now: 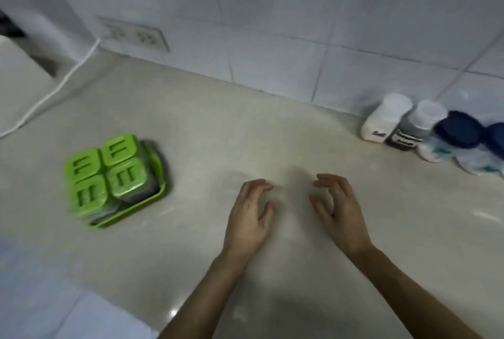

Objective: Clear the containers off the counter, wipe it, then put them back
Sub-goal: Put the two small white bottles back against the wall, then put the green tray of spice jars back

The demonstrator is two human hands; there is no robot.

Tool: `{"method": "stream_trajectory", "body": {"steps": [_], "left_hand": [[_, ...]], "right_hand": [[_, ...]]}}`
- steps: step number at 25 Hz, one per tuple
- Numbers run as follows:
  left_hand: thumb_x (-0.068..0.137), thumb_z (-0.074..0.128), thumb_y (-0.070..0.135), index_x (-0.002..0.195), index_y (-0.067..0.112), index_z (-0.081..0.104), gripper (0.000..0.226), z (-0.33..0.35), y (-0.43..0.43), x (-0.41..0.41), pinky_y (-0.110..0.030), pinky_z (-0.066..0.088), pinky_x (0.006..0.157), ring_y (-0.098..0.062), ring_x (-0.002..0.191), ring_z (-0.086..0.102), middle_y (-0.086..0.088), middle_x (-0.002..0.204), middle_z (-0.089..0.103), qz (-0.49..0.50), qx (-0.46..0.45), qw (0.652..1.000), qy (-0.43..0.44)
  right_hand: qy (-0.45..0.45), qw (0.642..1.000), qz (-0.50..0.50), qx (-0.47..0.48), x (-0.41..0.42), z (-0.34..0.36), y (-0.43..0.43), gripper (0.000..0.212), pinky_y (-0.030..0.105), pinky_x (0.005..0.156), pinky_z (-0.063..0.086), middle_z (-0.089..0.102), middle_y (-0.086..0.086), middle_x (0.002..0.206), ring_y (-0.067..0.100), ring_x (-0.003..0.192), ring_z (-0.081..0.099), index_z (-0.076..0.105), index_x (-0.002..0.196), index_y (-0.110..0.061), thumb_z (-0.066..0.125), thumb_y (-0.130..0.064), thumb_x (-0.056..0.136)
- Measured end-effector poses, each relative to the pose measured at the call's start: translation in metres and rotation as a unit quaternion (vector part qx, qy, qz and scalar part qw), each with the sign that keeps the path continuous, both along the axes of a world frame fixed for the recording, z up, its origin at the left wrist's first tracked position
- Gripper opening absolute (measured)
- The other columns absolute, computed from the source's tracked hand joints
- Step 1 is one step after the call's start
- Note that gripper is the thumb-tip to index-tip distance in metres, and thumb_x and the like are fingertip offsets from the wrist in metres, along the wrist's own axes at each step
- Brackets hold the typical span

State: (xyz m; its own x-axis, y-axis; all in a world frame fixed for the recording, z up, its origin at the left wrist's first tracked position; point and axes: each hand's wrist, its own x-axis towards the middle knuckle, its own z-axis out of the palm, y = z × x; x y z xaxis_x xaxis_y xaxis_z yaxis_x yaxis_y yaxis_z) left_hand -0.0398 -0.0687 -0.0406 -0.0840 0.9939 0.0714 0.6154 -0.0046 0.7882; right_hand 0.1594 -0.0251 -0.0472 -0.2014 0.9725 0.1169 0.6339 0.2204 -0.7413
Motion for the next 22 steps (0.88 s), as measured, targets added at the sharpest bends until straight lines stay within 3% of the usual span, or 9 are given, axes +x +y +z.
{"method": "stream_trajectory", "body": {"steps": [4, 7, 10, 12, 13, 16, 19, 22], "left_hand": [[0.089, 0.046, 0.023, 0.106, 0.023, 0.059, 0.021, -0.015, -0.082, -0.088, -0.036, 0.048, 0.086, -0.014, 0.093, 0.055, 0.010, 0.101, 0.051, 0.211, 0.004, 0.977, 0.022], [0.091, 0.050, 0.023, 0.107, 0.018, 0.058, 0.018, -0.022, -0.108, -0.152, -0.043, 0.048, 0.086, -0.021, 0.093, 0.054, 0.002, 0.102, 0.052, 0.418, 0.000, 0.908, -0.027], [0.089, 0.054, 0.034, 0.112, 0.017, 0.055, 0.028, -0.021, -0.113, -0.214, -0.042, 0.049, 0.091, -0.021, 0.094, 0.057, -0.011, 0.112, 0.059, 0.551, -0.001, 0.802, -0.230], [0.089, 0.058, 0.037, 0.117, 0.018, 0.055, 0.033, -0.010, -0.103, -0.237, -0.040, 0.048, 0.089, -0.018, 0.088, 0.059, -0.010, 0.110, 0.062, 0.524, -0.009, 0.765, -0.373], [0.089, 0.060, 0.035, 0.122, 0.019, 0.052, 0.037, -0.004, -0.096, -0.244, -0.036, 0.049, 0.086, -0.017, 0.086, 0.059, -0.008, 0.108, 0.063, 0.496, -0.017, 0.773, -0.396], [0.085, 0.068, 0.030, 0.131, 0.021, 0.045, 0.052, 0.007, -0.076, -0.251, -0.023, 0.047, 0.080, -0.015, 0.089, 0.060, -0.007, 0.110, 0.062, 0.450, -0.031, 0.821, -0.351], [0.080, 0.073, 0.031, 0.128, 0.027, 0.047, 0.055, 0.009, -0.059, -0.241, -0.025, 0.046, 0.082, -0.023, 0.097, 0.060, -0.019, 0.114, 0.060, 0.435, -0.030, 0.840, -0.321], [0.079, 0.074, 0.031, 0.120, 0.030, 0.050, 0.048, 0.012, -0.034, -0.206, -0.021, 0.048, 0.077, -0.026, 0.096, 0.061, -0.020, 0.109, 0.062, 0.367, -0.026, 0.872, -0.322]], "right_hand": [[0.031, 0.988, 0.117, -0.098, -0.121, -0.009, -0.006, 0.022, 0.003, 0.087, 0.038, 0.055, 0.000, 0.114, 0.010, 0.101, 0.056, 0.059, 0.109, -0.018, 0.062, -0.026, 0.088], [0.108, 0.970, 0.121, -0.180, -0.207, -0.006, 0.003, 0.029, 0.019, 0.086, 0.049, 0.056, 0.004, 0.116, 0.013, 0.102, 0.058, 0.056, 0.113, -0.019, 0.067, -0.020, 0.085], [0.182, 0.935, 0.110, -0.285, -0.280, 0.005, 0.009, 0.048, 0.017, 0.086, 0.043, 0.054, 0.004, 0.124, 0.013, 0.105, 0.057, 0.047, 0.127, -0.013, 0.067, -0.024, 0.085], [0.233, 0.912, 0.089, -0.327, -0.306, 0.013, 0.014, 0.054, 0.009, 0.076, 0.045, 0.061, 0.000, 0.112, 0.005, 0.093, 0.060, 0.041, 0.131, -0.009, 0.067, -0.021, 0.085], [0.251, 0.905, 0.075, -0.336, -0.313, 0.014, 0.019, 0.056, 0.009, 0.071, 0.047, 0.062, -0.003, 0.103, 0.002, 0.086, 0.060, 0.040, 0.131, -0.007, 0.069, -0.017, 0.084], [0.262, 0.899, 0.051, -0.348, -0.314, 0.014, 0.027, 0.060, 0.014, 0.069, 0.050, 0.058, -0.005, 0.091, 0.005, 0.080, 0.060, 0.042, 0.129, -0.011, 0.075, -0.011, 0.078], [0.295, 0.892, 0.031, -0.340, -0.289, 0.018, 0.028, 0.054, 0.007, 0.059, 0.048, 0.058, -0.003, 0.090, 0.004, 0.077, 0.060, 0.045, 0.125, -0.011, 0.072, -0.005, 0.079], [0.321, 0.894, -0.013, -0.313, -0.238, 0.023, 0.033, 0.052, 0.006, 0.061, 0.048, 0.057, -0.004, 0.095, 0.003, 0.083, 0.059, 0.045, 0.123, -0.014, 0.072, -0.006, 0.079]]}}
